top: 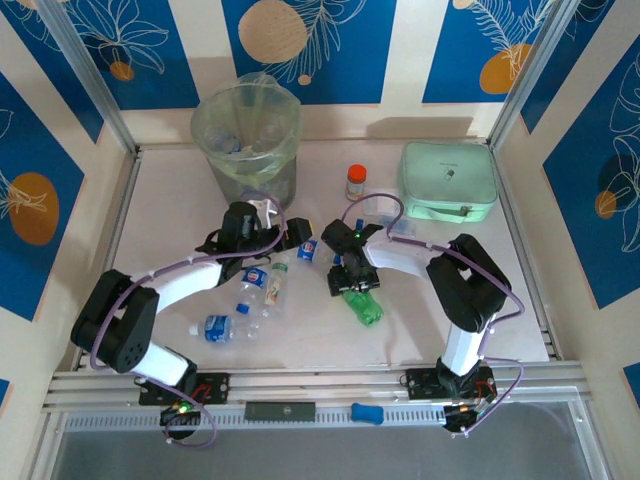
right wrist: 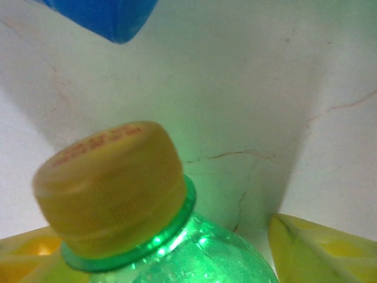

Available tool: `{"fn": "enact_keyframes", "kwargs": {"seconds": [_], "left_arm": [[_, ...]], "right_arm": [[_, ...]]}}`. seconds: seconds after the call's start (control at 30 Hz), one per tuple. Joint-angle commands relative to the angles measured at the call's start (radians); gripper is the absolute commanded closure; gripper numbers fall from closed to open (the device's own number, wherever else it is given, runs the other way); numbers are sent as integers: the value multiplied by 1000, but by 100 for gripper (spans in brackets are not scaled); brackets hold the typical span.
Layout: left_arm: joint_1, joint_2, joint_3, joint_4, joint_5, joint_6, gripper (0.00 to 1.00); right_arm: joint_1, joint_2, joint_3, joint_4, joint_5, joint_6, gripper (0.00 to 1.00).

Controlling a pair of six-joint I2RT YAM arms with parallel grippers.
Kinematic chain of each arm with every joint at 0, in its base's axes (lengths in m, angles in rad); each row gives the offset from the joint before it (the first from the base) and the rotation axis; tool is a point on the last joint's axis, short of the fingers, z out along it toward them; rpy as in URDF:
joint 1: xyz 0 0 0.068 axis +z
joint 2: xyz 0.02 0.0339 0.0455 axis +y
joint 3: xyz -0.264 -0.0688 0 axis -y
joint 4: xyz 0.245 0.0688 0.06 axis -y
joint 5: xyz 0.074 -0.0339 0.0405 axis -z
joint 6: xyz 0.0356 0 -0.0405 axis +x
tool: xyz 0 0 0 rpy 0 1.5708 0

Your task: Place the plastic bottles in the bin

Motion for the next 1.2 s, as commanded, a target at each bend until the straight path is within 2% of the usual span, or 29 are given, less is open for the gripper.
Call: {"fn": "enact_keyframes", "kwargs": {"seconds": [0.0,0.17,0.3,0.57,0.77,0.93,1.17], "left_arm": [[-16,-41,32,-49,-38,48,1],[-25,-54,37,-62,-41,72,0],[-41,-56,44,-71,-40,94,1],[-111,-43,43,1,-26,110,1],[-208,17,50,134,16,83,1],[-283,88,78,208,43,61,1],[-345,190,143,240,84,34,1]], "right_arm": [[8,5,24,-27,4,-2,32],[-12,-35,28,-4,-43,4,41],[-64,-106,8,42,-123,28,46],[-247,-321,-81,215,-319,157,48],[-353,-448,-171,393,-360,304,49],[-369,-492,-215,490,-388,384,50],[-369,-503,-243,503,-399,414,50]]}}
